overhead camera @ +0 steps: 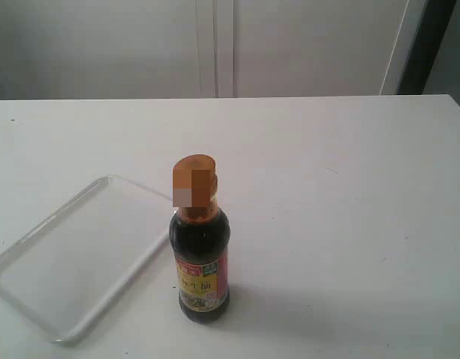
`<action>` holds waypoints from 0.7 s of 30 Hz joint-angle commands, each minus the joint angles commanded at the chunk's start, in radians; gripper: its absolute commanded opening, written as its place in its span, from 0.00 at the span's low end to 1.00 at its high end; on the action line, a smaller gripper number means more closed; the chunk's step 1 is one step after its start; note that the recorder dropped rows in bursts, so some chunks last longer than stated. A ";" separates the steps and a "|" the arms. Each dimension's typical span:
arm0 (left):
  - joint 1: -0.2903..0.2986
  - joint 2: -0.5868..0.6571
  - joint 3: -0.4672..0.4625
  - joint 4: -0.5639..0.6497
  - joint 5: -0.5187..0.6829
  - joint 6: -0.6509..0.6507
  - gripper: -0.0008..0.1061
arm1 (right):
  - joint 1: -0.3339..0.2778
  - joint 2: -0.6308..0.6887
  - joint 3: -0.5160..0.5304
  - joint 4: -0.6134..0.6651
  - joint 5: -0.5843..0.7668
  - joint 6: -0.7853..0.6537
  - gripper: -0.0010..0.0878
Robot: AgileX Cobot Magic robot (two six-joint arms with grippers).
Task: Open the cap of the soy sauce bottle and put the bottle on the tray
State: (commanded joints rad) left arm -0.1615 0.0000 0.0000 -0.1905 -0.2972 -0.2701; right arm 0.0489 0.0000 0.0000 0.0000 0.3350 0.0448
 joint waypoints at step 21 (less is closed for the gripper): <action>0.000 0.375 -0.329 0.558 -0.127 -0.331 0.01 | 0.000 0.000 0.000 0.000 0.000 0.002 0.01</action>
State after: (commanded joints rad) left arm -0.1615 0.3750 -0.3286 0.3676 -0.4240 -0.6007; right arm 0.0489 0.0000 0.0000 0.0000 0.3350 0.0466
